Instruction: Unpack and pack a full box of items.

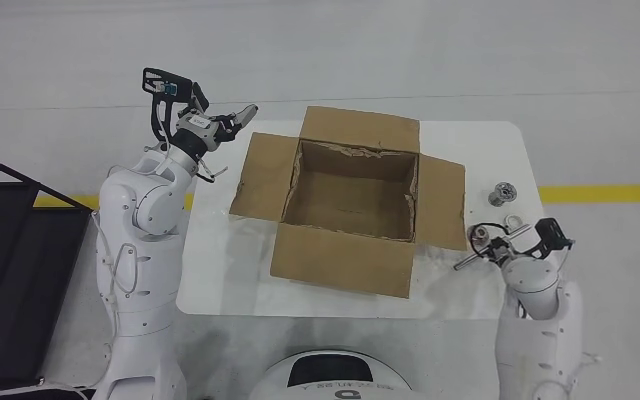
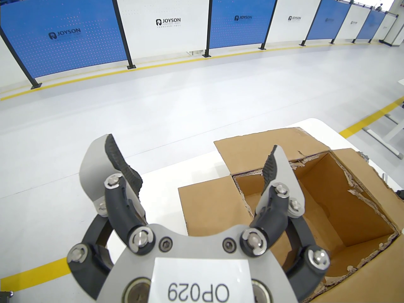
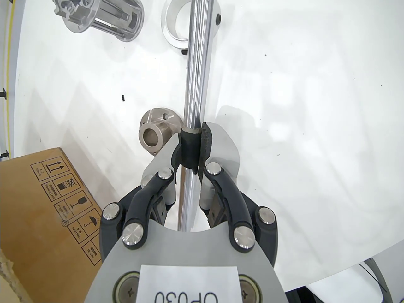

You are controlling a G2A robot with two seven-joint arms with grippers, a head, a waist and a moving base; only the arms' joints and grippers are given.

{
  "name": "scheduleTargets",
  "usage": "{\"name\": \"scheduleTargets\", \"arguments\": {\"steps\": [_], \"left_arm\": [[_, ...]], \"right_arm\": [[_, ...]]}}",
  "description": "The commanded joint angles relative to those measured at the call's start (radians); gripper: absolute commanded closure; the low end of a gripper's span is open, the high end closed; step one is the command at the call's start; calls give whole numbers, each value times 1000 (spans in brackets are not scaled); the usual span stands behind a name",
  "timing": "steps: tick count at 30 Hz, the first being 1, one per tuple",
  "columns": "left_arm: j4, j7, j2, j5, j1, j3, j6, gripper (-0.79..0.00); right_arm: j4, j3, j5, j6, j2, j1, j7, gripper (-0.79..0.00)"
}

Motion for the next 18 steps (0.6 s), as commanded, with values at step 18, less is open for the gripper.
{"name": "scheduleTargets", "arguments": {"steps": [18], "left_arm": [[0, 0, 0, -1, 0, -1, 0, -785]], "right_arm": [[56, -12, 22, 21, 20, 27, 22, -83]]}}
